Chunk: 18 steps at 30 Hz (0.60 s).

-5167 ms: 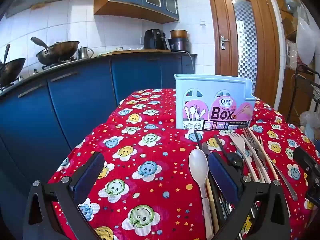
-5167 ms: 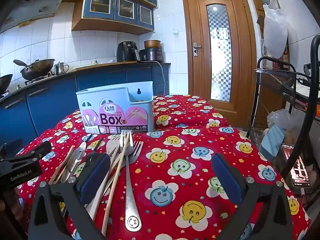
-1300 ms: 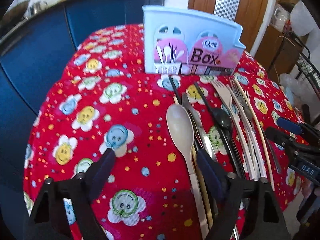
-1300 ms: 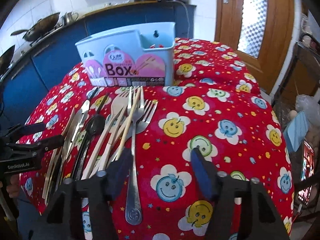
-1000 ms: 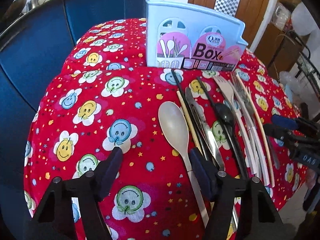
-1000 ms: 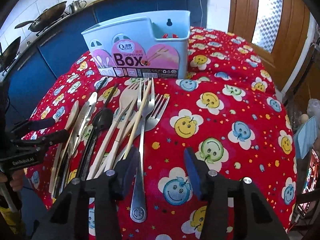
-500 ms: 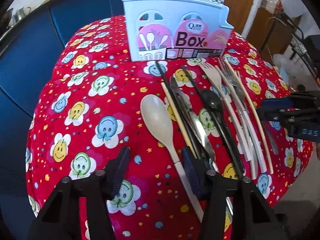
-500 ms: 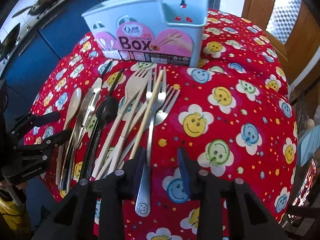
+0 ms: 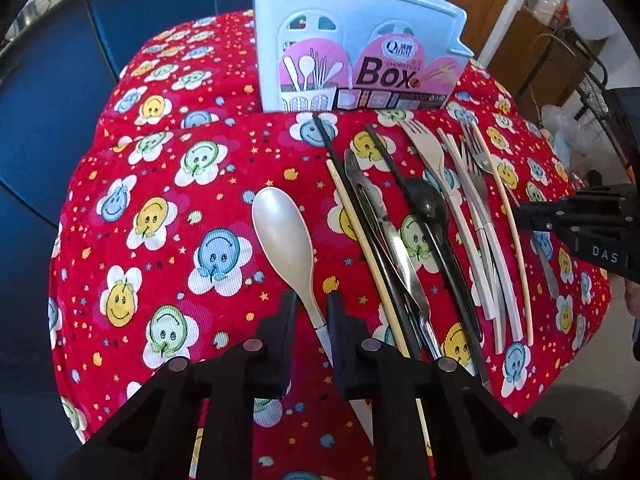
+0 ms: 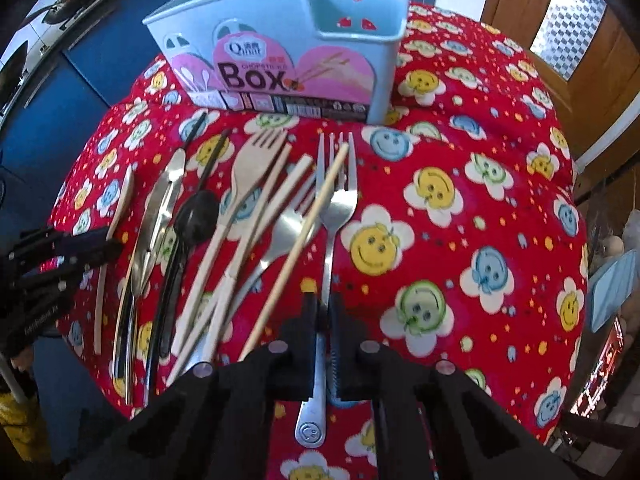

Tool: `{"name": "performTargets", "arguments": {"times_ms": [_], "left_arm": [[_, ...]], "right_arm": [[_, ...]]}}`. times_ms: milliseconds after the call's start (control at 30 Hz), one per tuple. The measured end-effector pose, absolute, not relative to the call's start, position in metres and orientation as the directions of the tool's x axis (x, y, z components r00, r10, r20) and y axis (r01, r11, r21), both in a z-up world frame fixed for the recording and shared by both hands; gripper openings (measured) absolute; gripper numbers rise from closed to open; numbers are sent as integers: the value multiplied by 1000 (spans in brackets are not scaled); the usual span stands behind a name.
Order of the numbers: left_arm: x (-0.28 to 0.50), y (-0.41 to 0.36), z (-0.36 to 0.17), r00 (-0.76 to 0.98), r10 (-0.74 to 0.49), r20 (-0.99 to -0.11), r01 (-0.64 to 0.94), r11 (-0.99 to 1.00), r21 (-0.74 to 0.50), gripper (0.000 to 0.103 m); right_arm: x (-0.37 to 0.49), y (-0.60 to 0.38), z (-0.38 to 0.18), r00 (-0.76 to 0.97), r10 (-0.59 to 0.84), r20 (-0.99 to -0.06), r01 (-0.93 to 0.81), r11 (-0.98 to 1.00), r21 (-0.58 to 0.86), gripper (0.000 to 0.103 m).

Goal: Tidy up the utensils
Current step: 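Lower the left tool to the white spoon while the right tool lowers to a silver fork, then close the left tool on the white spoon while the right tool grips the silver fork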

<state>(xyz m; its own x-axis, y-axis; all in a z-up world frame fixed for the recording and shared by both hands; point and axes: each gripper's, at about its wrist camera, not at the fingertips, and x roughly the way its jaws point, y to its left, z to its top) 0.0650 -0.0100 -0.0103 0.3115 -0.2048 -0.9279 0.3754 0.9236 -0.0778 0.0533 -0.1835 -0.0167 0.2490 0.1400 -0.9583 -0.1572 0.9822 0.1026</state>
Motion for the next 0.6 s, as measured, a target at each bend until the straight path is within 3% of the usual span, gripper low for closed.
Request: {"name": "performTargets", "arguments": {"times_ms": [233, 600], "left_arm": [[68, -20, -11, 237, -151, -960, 390, 919, -48, 16], [85, -26, -13, 177, -201, -964, 397, 910, -117, 11]], "right_arm": [[61, -178, -18, 173, 122, -977, -172, 981, 92, 8], [90, -180, -18, 126, 176, -976, -167, 974, 154, 6]]}}
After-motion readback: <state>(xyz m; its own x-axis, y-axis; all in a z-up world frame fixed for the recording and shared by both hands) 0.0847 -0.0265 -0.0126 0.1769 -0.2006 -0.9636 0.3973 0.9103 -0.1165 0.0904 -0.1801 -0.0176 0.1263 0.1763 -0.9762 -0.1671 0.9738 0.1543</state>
